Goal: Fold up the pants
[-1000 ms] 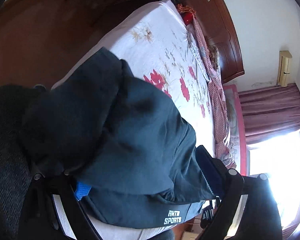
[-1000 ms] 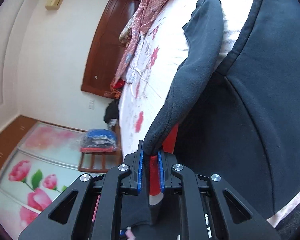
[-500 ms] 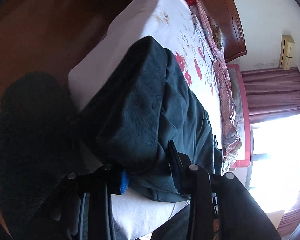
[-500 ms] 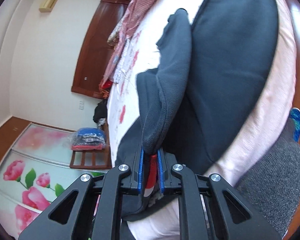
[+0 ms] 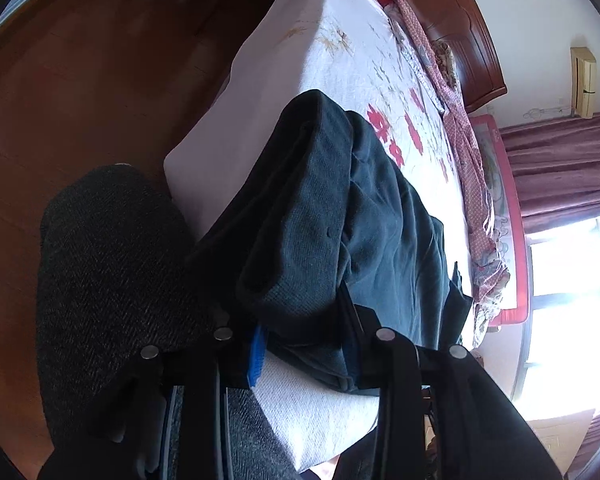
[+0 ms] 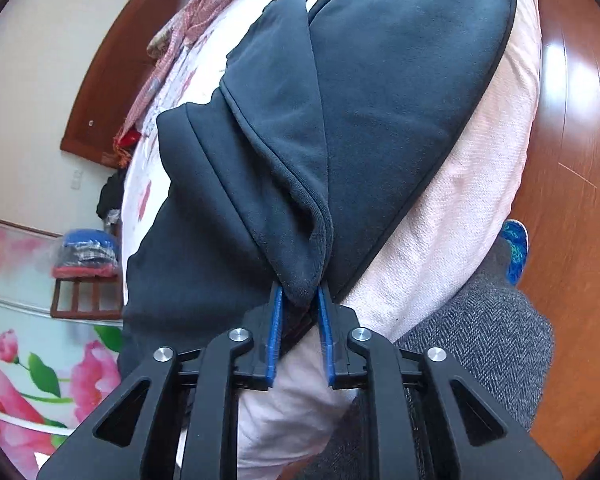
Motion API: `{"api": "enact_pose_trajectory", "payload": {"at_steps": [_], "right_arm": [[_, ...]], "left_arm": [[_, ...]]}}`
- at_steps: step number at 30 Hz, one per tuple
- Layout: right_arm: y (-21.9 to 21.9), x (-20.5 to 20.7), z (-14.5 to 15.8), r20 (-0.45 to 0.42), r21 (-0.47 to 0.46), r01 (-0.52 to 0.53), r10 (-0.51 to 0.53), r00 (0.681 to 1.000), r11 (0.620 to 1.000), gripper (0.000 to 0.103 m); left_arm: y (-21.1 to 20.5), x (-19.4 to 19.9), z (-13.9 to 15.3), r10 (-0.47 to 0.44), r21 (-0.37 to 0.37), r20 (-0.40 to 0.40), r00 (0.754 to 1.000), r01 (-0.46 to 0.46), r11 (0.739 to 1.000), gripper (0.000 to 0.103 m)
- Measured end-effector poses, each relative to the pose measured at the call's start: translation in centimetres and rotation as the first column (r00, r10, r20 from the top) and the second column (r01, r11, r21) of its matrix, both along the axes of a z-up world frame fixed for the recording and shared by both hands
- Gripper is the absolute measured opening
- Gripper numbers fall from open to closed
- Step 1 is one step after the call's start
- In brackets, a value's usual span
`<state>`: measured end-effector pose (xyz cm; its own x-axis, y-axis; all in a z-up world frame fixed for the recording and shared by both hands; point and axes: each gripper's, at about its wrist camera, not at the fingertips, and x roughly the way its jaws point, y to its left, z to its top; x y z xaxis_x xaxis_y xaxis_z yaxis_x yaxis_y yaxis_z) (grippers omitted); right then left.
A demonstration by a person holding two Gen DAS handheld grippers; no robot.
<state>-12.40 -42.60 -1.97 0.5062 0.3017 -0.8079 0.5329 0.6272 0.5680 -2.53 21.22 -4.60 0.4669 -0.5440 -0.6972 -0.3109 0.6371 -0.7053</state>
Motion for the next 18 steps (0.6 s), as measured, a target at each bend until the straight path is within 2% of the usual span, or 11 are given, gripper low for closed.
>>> {"api": "enact_pose_trajectory", "payload": {"at_steps": [1, 3, 5, 7, 9, 10, 11, 13, 15, 16, 18], "right_arm": [[-0.2, -0.4, 1.3, -0.021, -0.067, 0.013, -0.014, 1.0, 0.998, 0.044], [-0.6, -0.9, 3.8, -0.006, -0.167, 0.019, -0.02, 1.0, 0.986, 0.044], [-0.8, -0.3, 6.2, 0.025, -0.296, 0.017, -0.01, 1.0, 0.955, 0.044], [-0.5, 2.7, 8.2, 0.085, -0.424, -0.041, 0.085, 0.993, 0.905, 0.044], [0.4, 7.2, 9.1, 0.092, -0.544, -0.088, 0.163, 0.982, 0.834, 0.045], [0.8, 9.9, 9.4, 0.096, -0.579, -0.116, 0.209, 0.973, 0.807, 0.044], [1.2, 12.6, 9.4, 0.081, -0.633, -0.135, 0.238, 0.968, 0.762, 0.044], [2.7, 18.1, 8.4, 0.002, -0.689, -0.229, 0.317, 0.948, 0.688, 0.044], [3.6, 23.0, 6.4, -0.101, -0.723, -0.306, 0.343, 0.934, 0.619, 0.044], [4.1, 25.5, 5.1, -0.162, -0.731, -0.355, 0.357, 0.92, 0.583, 0.044], [4.3, 28.4, 3.2, -0.237, -0.751, -0.399, 0.35, 0.906, 0.526, 0.045]], "left_arm": [[0.2, 0.1, 0.1, -0.006, 0.002, -0.007, 1.0, 0.006, 1.0, 0.034], [0.5, -0.6, 1.0, -0.019, 0.082, -0.022, 1.0, 0.02, 0.996, 0.046], [-0.1, -1.1, 2.9, -0.02, 0.211, -0.015, 1.0, 0.023, 0.977, 0.051], [-1.7, -1.5, 5.5, -0.072, 0.338, 0.052, 0.996, 0.051, 0.94, 0.061], [-4.5, -1.5, 8.7, -0.156, 0.464, 0.131, 0.979, 0.079, 0.882, 0.08], [-5.9, -1.6, 10.1, -0.203, 0.495, 0.171, 0.964, 0.094, 0.864, 0.087], [-7.8, -1.7, 11.7, -0.265, 0.528, 0.213, 0.94, 0.117, 0.841, 0.096], [-11.0, -1.7, 13.6, -0.37, 0.578, 0.261, 0.891, 0.163, 0.8, 0.097], [-14.8, -1.8, 14.8, -0.493, 0.596, 0.299, 0.817, 0.243, 0.765, 0.101], [-15.7, -2.3, 15.1, -0.525, 0.605, 0.308, 0.793, 0.263, 0.752, 0.101], [-17.9, -2.5, 15.2, -0.597, 0.631, 0.294, 0.746, 0.318, 0.708, 0.101]]}}
